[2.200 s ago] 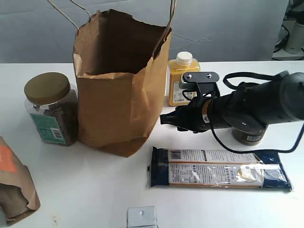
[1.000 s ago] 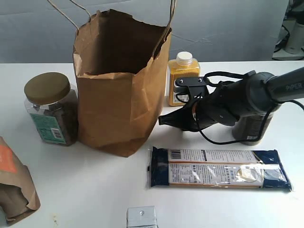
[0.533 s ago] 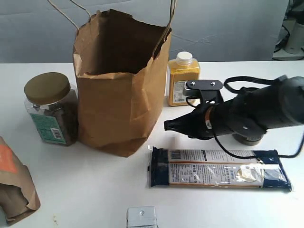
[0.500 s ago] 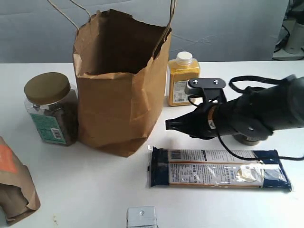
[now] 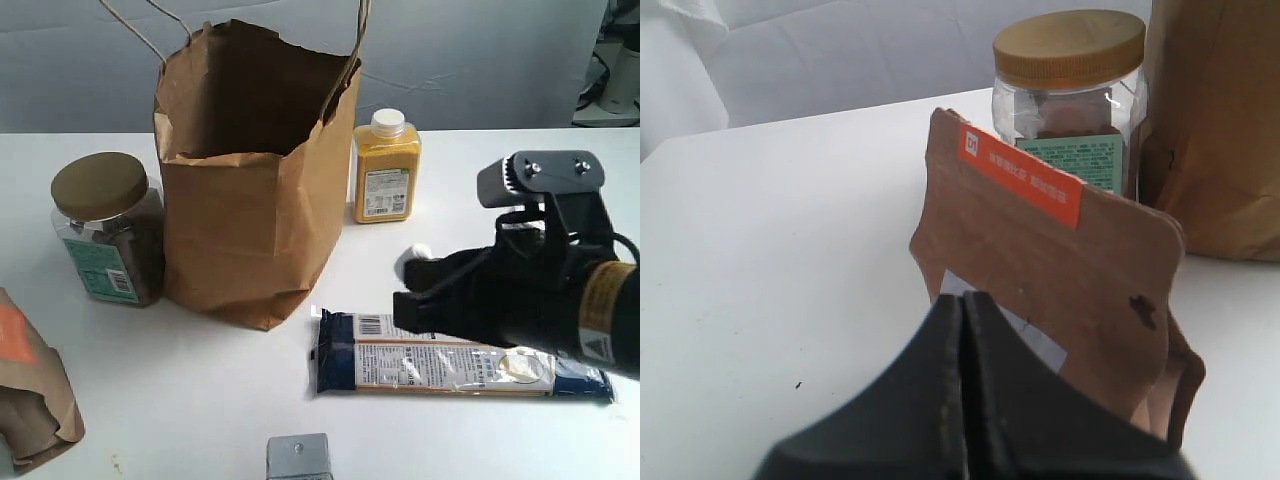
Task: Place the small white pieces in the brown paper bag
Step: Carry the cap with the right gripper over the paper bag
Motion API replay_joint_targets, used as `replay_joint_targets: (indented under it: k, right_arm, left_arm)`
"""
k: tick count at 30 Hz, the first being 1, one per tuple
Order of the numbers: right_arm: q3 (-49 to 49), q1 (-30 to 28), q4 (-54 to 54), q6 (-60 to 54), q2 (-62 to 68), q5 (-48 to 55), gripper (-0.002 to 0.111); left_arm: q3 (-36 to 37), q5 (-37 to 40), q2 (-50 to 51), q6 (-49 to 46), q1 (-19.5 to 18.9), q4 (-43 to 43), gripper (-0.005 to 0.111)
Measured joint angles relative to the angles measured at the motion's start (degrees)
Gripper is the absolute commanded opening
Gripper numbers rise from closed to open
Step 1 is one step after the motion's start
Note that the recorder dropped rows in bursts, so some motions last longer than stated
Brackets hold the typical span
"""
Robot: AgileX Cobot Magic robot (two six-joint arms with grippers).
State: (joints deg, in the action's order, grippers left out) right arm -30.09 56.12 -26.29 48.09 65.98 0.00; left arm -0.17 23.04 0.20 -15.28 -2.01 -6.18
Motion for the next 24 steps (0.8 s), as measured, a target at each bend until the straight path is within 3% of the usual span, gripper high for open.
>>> replay_joint_targets:
  k: [5, 7, 12, 18, 24]
  right_arm:
    - [0.02, 10.26, 3.29, 0.0, -7.91, -9.51, 0.0]
    - [-2.38, 11.4, 4.43, 0.1, -8.04, -11.27, 0.0]
    - [-15.41, 11.81, 3.02, 0.1, -1.48, -9.7, 0.0]
    - [-36.87, 10.62, 0.24, -2.48, 16.36, 3.2, 0.0]
    - [-46.56, 7.32, 1.24, -2.72, 26.46, 10.37, 0.0]
  left_arm:
    - [0.0, 0.0, 0.0, 0.0, 0.0, 0.0, 0.0]
    - [0.0, 0.0, 0.0, 0.0, 0.0, 0.0, 0.0]
    - [0.0, 0.0, 0.0, 0.0, 0.0, 0.0, 0.0]
    - [0.0, 0.0, 0.0, 0.0, 0.0, 0.0, 0.0]
    - [0.0, 0.0, 0.0, 0.0, 0.0, 0.0, 0.0]
